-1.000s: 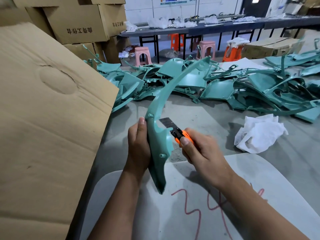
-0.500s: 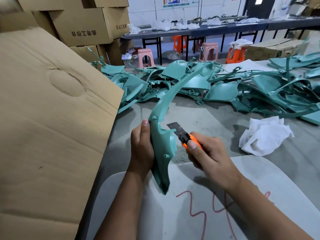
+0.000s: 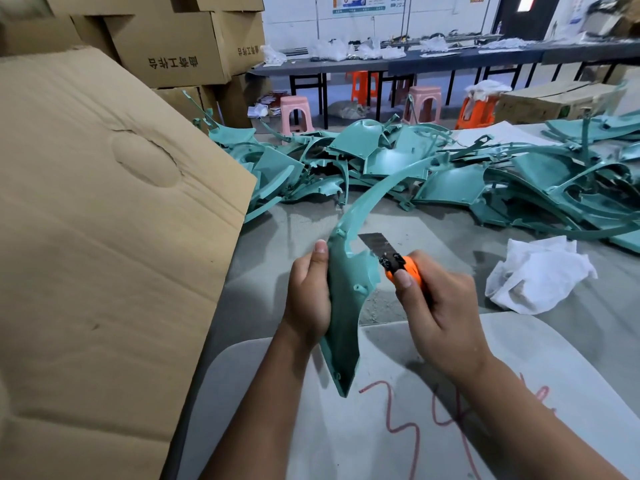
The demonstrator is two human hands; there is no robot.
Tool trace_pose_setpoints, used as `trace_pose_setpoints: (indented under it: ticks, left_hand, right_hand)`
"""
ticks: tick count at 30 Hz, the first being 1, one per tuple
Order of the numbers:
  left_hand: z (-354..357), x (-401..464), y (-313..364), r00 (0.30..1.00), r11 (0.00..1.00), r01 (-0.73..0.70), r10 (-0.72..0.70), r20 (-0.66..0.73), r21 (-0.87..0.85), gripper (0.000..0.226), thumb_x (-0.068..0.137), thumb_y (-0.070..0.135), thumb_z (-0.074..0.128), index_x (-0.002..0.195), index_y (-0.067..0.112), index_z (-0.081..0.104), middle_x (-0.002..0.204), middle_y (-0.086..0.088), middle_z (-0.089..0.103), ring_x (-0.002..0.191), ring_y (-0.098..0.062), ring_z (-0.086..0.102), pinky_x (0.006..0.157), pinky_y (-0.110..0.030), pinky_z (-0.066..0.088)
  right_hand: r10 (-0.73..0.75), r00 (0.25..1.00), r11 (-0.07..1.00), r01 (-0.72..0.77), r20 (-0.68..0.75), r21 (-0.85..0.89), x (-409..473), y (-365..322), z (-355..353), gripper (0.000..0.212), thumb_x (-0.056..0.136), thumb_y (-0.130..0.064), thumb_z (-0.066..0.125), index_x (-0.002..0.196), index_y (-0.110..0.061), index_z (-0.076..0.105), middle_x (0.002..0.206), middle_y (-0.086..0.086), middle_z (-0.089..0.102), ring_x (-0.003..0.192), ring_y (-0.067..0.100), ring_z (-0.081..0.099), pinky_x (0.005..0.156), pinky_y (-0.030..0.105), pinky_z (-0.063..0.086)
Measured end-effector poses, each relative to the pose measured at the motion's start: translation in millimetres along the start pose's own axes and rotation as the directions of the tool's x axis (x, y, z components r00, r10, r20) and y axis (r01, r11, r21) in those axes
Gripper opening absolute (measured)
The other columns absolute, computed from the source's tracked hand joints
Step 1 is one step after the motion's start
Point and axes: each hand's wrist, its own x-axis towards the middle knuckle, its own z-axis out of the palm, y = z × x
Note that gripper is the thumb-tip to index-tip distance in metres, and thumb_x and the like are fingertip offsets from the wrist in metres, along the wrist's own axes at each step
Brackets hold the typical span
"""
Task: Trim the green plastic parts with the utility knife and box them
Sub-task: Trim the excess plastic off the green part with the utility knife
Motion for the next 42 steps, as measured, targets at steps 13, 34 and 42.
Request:
trace_pose_setpoints:
  ticks: [13, 34, 42]
  left_hand:
    - [18.7, -12.1, 9.0, 0.991, 0.988, 0.125, -0.120, 0.067, -0.089, 0.065, 0.112, 0.034, 0.032, 0.057, 0.017, 0.063, 0.042, 0.008, 0.051, 0.035, 0.000, 0.047, 0.038, -0.011, 0.036]
    - [20.4, -8.0, 24.6, 0.943, 0.919, 0.330, -0.332, 0.028, -0.218, 0.045, 0.111, 0.036, 0.027, 0.072, 0.016, 0.035, 0.047, 0.003, 0.035, 0.029, -0.002, 0.033, 0.030, -0.013, 0.027]
    - [15.5, -4.8, 19.9, 0.939, 0.916, 0.343, -0.338, 0.062, -0.209, 0.044, 0.111, 0.030, 0.023, 0.072, 0.018, 0.039, 0.048, 0.006, 0.039, 0.036, -0.004, 0.034, 0.036, -0.014, 0.027]
  right_hand:
    - [-0.028, 0.999, 0.998, 0.025, 0.042, 0.065, 7.0, 8.1, -10.1, 0.040, 0.106, -0.032, 0.048, 0.073, -0.010, 0.048, 0.055, 0.001, 0.043, 0.046, 0.021, 0.042, 0.044, 0.040, 0.032]
    - [0.101, 0.994, 0.993, -0.104, 0.052, 0.061, -1.4, -5.2, 9.2, 0.045, 0.107, -0.042, 0.043, 0.078, -0.009, 0.048, 0.056, 0.006, 0.043, 0.049, 0.024, 0.042, 0.048, 0.045, 0.034]
    - [0.166, 0.981, 0.969, -0.181, 0.102, 0.167, 0.8, -2.7, 17.1, 0.045, 0.107, -0.046, 0.043, 0.079, -0.012, 0.048, 0.059, 0.013, 0.045, 0.051, 0.032, 0.042, 0.048, 0.050, 0.036]
